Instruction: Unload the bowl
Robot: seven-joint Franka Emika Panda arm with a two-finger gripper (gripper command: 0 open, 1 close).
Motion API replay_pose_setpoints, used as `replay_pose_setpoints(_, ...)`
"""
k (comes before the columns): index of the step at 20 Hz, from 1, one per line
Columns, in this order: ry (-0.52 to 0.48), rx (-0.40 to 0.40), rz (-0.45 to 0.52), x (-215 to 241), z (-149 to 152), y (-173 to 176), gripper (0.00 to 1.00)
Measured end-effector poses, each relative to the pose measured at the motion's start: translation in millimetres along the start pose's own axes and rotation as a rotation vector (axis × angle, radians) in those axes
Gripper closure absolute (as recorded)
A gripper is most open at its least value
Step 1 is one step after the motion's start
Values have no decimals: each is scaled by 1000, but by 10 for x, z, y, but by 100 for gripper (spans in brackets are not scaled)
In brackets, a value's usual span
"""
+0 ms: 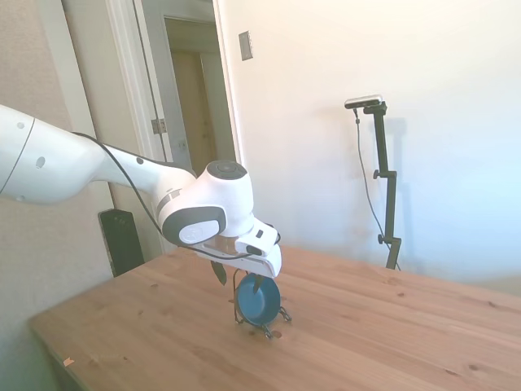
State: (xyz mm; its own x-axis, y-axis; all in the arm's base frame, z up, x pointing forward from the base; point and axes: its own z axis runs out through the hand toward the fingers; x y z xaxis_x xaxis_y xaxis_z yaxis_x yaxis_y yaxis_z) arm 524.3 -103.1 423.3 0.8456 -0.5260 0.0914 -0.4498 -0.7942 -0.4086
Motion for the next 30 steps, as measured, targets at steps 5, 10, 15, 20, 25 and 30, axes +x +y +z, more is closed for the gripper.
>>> replay_pose_setpoints(5, -9, 1, 3, -34, 14, 19, 100)
replay_pose_setpoints(10, -33, 28, 4, -42, 30, 62, 100)
replay_pose_setpoints(15, -46, 50, -4, -31, 14, 141, 100)
replay_pose_setpoints(20, -70, 92, -18, -24, -17, 271, 100)
replay_pose_setpoints(25, -80, 127, -32, -3, -95, 418, 100)
replay_pose_setpoints(30, -82, 145, -45, -9, -187, 477, 100)
